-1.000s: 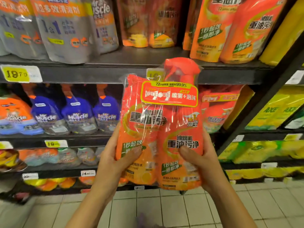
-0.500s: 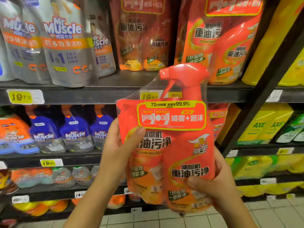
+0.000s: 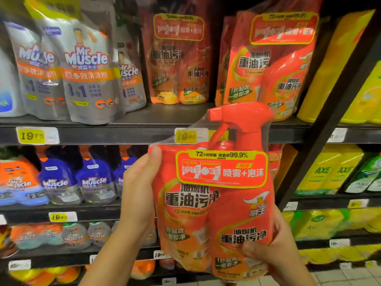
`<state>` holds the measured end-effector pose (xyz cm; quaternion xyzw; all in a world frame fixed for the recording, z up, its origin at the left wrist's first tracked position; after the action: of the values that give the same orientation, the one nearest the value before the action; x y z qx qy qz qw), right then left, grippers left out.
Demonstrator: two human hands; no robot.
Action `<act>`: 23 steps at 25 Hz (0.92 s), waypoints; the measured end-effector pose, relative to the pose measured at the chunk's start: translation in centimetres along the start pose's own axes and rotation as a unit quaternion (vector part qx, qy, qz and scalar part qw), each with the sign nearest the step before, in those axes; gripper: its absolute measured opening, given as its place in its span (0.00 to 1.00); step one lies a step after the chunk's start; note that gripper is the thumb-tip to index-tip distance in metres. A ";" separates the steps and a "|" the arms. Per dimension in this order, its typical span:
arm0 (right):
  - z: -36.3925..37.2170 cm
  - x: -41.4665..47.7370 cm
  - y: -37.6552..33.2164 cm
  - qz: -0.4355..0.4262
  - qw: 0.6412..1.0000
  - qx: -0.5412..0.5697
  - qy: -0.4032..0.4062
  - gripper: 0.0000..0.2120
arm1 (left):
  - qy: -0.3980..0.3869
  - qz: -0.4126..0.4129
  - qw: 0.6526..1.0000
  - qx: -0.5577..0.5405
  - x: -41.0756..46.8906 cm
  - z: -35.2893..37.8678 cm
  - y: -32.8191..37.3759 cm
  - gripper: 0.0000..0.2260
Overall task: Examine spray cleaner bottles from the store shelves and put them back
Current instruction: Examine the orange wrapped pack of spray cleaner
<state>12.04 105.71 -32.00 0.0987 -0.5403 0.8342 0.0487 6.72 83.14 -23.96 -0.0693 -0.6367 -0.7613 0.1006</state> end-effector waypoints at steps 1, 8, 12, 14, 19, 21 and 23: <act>-0.2 0.0 -0.1 -0.003 1.000 0.002 -0.001 0.38 | -0.001 0.017 1.000 0.005 0.3 -0.4 0.7 0.14; 1.0 0.5 0.3 -0.014 0.999 -0.011 -0.048 0.42 | -0.094 0.158 0.932 0.312 2.6 0.7 7.9 0.19; 1.6 0.8 0.9 -0.023 0.998 -0.042 -0.044 0.44 | -0.090 0.205 0.912 0.345 2.2 2.7 8.6 0.18; 1.6 1.0 0.8 -0.029 0.998 -0.049 -0.035 0.44 | -0.084 0.171 0.941 0.281 2.5 2.5 7.9 0.13; 1.9 1.2 -0.3 -0.064 0.994 -0.088 -0.025 0.42 | -0.074 0.118 0.976 0.166 3.3 1.6 7.4 0.09; 2.1 1.4 -0.3 -0.061 0.994 -0.088 -0.016 0.42 | -0.062 0.132 0.964 0.224 3.8 1.6 7.9 0.10; 2.1 1.4 0.0 -0.053 0.995 -0.082 -0.009 0.42 | -0.072 0.168 0.934 0.308 3.9 2.4 8.3 0.11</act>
<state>10.88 103.77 -30.83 0.1301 -0.6015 0.7824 0.0954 4.86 83.85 -14.68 -0.1954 -0.8243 -0.4932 0.1976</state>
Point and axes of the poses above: each hand's wrist, its own x-axis towards the middle knuckle, its own z-axis out of the palm, y = z × x, the point moved 6 cm from there along x, towards the middle knuckle, and after that the axes turned 13 degrees about x, right-handed, at the moved point
